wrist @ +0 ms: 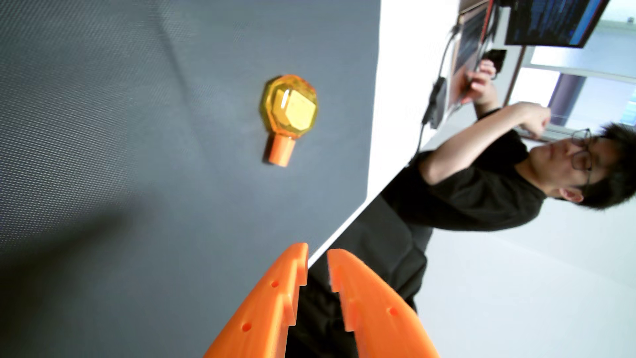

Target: Grab the eyedrops

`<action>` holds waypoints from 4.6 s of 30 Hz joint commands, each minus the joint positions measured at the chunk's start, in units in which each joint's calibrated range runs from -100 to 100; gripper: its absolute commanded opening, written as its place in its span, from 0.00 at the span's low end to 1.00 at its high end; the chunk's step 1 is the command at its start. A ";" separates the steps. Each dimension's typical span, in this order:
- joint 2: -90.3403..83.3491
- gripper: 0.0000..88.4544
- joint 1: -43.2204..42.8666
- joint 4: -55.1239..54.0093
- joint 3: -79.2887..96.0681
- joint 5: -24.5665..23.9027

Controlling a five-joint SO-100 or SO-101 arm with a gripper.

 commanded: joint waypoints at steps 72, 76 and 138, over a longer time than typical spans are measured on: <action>120.26 0.44 -1.29 7.76 -78.92 1.47; 120.85 0.44 -2.04 7.58 -78.92 1.41; 114.99 0.01 -0.71 6.11 -78.47 -2.30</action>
